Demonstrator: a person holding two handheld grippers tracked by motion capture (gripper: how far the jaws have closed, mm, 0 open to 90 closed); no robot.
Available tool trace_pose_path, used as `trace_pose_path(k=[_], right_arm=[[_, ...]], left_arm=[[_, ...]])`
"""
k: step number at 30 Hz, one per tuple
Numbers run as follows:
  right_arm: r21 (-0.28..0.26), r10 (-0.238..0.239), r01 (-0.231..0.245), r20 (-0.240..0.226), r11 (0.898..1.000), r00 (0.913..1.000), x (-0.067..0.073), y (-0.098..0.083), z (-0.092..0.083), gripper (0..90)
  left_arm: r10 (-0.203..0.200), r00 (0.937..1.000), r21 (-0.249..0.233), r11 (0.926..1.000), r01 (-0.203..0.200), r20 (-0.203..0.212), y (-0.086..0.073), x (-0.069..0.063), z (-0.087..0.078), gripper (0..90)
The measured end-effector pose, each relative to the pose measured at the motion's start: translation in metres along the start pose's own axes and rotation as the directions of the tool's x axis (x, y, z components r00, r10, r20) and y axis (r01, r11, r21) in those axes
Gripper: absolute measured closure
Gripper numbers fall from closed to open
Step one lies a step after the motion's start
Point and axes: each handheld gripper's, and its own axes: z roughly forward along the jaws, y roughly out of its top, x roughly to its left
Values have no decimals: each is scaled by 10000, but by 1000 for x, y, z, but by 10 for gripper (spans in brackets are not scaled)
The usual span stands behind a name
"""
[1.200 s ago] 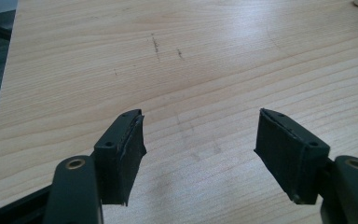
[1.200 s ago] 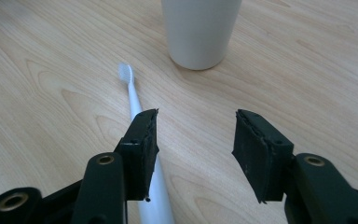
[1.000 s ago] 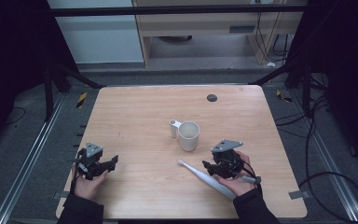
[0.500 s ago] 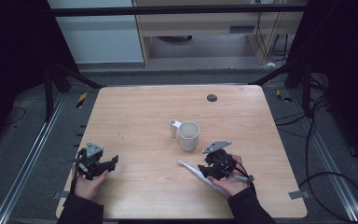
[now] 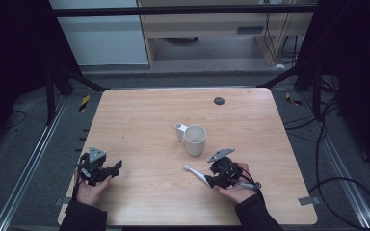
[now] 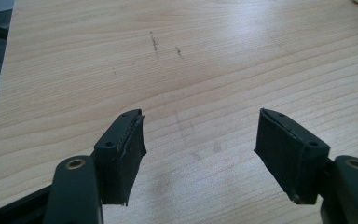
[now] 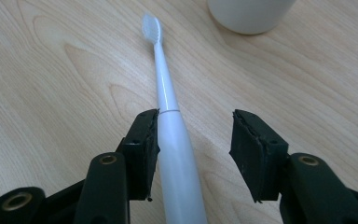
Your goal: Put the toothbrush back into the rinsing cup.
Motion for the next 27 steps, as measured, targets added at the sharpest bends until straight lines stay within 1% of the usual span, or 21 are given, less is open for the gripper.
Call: trace_pose_path(k=[1, 6, 13, 16, 22, 23, 27], right_arm=[[163, -45, 45, -26, 9999, 10000, 1, 0, 2, 515], [287, -97, 99, -80, 9995, 9999, 2, -1, 5, 517], [672, -33, 46, -194, 9977, 9998, 3, -4, 9, 529], [824, -139, 159, -250, 9965, 9996, 3, -4, 11, 537], [1024, -104, 137, -323, 9947, 9994, 3, -4, 14, 544], [1087, -181, 213, -301, 9938, 9994, 3, -4, 15, 546], [1266, -202, 249, -378, 9916, 9991, 4, -5, 19, 555]], left_arm=[[5, 10000, 5, 10000, -5, 0, 0, 0, 0, 312], [13, 10000, 5, 10000, -13, 17, 0, 0, 0, 312], [28, 10000, 39, 10000, -28, 27, 0, 0, 0, 313], [23, 10000, 43, 10000, -23, 25, 0, 0, 0, 312], [33, 10000, 74, 10000, -33, 29, 0, 0, 1, 313], [41, 10000, 82, 10000, -42, 30, 0, 0, 1, 313], [49, 10000, 87, 9999, -50, 34, 0, 0, 1, 312]])
